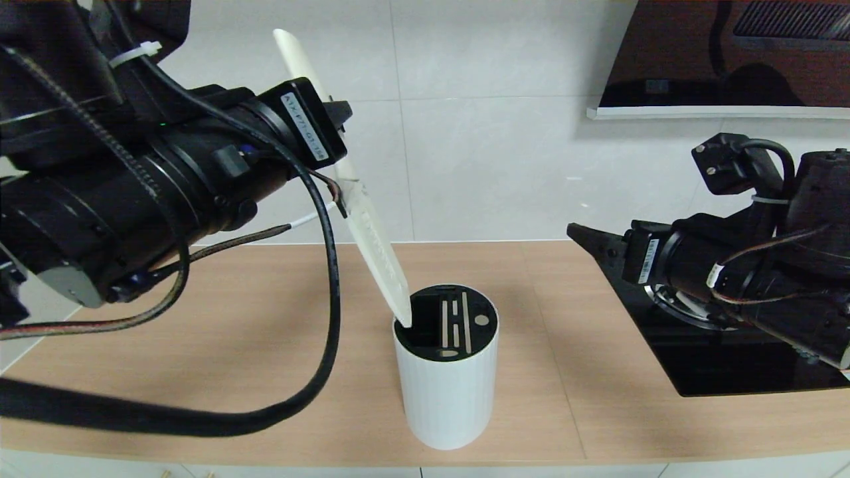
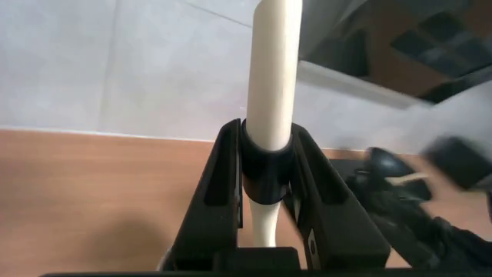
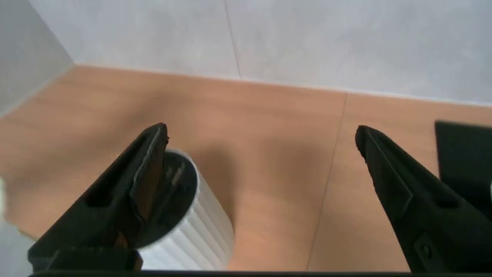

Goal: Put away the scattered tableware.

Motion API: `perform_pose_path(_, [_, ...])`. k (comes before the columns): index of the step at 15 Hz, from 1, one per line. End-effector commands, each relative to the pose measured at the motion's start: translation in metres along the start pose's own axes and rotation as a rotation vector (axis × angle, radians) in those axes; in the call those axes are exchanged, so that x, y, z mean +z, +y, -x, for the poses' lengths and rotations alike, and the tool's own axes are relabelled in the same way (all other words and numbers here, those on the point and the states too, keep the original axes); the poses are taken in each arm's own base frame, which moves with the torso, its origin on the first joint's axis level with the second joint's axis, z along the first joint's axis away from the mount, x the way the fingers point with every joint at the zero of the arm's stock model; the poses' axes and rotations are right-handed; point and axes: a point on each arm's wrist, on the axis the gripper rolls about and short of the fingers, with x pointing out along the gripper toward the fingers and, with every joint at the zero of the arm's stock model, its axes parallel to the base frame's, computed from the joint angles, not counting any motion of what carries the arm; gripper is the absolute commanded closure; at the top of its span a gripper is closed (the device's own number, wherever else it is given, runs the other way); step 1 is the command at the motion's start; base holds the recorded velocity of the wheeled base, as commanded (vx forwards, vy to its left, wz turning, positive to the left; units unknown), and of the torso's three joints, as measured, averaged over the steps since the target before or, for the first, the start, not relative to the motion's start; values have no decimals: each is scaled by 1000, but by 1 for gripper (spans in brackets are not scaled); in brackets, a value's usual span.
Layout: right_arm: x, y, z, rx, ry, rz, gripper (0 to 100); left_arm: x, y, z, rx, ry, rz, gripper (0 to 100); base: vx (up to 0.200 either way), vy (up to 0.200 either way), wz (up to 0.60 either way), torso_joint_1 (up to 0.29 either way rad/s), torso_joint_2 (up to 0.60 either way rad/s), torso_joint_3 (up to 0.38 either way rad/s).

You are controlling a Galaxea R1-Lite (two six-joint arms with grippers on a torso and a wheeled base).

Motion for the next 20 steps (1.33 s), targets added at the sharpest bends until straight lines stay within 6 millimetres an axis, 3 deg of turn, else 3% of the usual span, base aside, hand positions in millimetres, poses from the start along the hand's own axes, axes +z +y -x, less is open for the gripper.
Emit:
perform_pose_path(1, [-6,0,-4,-4,20,4,0,-19,-10,-5,7,18,-51,100,0,0,0,0,0,0])
perform_pose_path(5, [-10,0,-8,-7,36,21,0,-55,-25,-24,111,-52,-169,100,0,0,0,0,0,0])
perform_pose_path(9, [-14,0,-10,-9,53,26,0,-62,-26,-27,126,-88,-206,100,0,0,0,0,0,0])
perform_pose_path(14, [-17,0,-12,-9,60,27,0,-92,-26,-40,139,-36,-239,100,0,0,0,0,0,0])
perform_pose_path(20, [-17,0,-12,-9,62,28,0,-110,-29,-42,133,5,-240,100,0,0,0,0,0,0])
